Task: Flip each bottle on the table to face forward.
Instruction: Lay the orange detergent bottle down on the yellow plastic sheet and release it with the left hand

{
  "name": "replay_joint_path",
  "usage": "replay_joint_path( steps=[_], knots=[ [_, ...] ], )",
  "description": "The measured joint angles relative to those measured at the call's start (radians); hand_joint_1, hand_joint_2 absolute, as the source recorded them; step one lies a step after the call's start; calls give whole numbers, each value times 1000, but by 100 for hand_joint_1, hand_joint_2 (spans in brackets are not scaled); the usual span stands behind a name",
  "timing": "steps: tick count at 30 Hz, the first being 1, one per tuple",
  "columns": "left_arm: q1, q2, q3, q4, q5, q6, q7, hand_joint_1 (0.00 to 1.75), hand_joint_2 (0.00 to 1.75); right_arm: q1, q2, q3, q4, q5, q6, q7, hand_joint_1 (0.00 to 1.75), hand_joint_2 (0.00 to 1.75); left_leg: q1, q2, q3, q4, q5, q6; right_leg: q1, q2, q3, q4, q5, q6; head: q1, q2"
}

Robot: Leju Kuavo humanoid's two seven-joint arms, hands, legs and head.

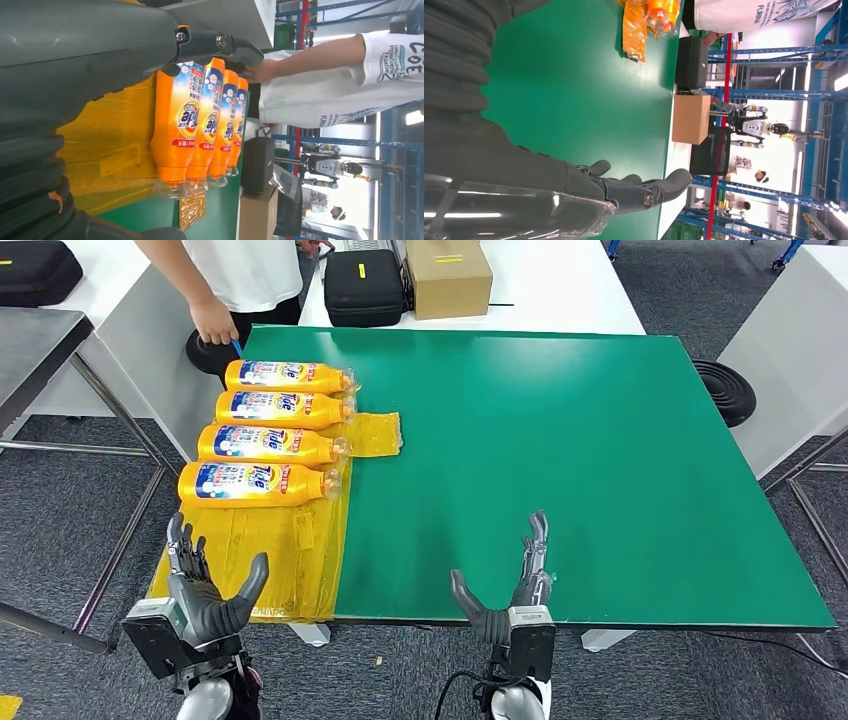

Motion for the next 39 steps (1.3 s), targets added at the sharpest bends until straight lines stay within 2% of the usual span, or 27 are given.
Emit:
replay_joint_path(
  steps=[18, 27, 39],
  knots=[
    [-12, 6, 27, 0, -38, -30, 14, 0, 175, -6, 0, -12, 2, 13, 8, 0, 0, 175, 0, 0, 0, 0, 0, 0, 0, 0, 0, 0, 0, 0, 0, 0],
    [23, -1, 53, -21, -31, 7, -24, 0, 175, -7, 0, -8, 4, 14, 18, 0, 0, 175, 0, 0, 0, 0, 0, 0, 0, 0, 0, 0, 0, 0, 0, 0],
    [27, -13, 70, -43, -45, 5, -21, 0, 175, -20, 7, 0, 5, 11, 21, 0, 0, 175, 0, 0, 0, 0, 0, 0, 0, 0, 0, 0, 0, 0, 0, 0]
  ],
)
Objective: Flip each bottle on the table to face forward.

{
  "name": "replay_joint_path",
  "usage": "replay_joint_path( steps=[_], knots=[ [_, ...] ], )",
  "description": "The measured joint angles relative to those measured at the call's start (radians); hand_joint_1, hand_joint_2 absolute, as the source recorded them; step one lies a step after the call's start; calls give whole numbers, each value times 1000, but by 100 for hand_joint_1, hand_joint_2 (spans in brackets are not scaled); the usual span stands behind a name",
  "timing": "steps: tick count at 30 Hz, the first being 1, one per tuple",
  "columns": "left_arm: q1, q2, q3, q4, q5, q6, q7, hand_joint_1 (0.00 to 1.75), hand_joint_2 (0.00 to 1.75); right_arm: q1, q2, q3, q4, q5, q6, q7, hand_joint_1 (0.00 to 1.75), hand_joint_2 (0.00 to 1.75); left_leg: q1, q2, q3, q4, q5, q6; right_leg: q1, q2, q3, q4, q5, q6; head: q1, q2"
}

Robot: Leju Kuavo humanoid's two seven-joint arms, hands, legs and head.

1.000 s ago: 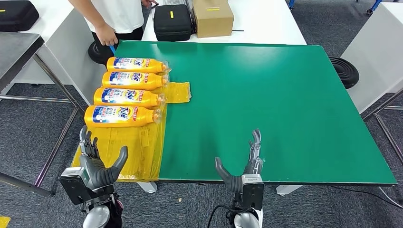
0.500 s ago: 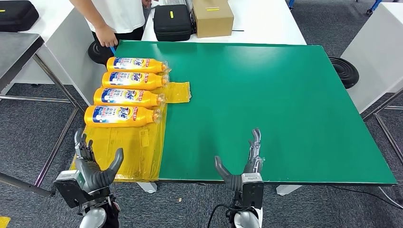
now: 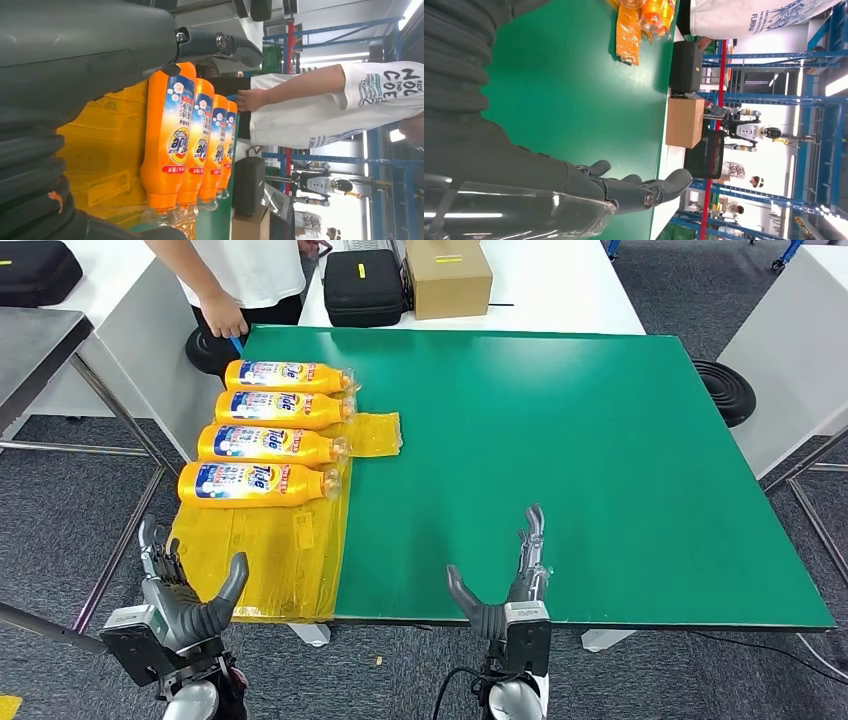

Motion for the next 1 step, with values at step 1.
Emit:
replay_joint_path(
  steps=[1],
  knots=[
    [0, -1, 0, 0, 0, 0, 0, 0, 175, 0, 0, 0, 0, -1, 1, 0, 0, 175, 0, 0, 0, 0, 0, 0, 0, 0, 0, 0, 0, 0, 0, 0]
  ],
)
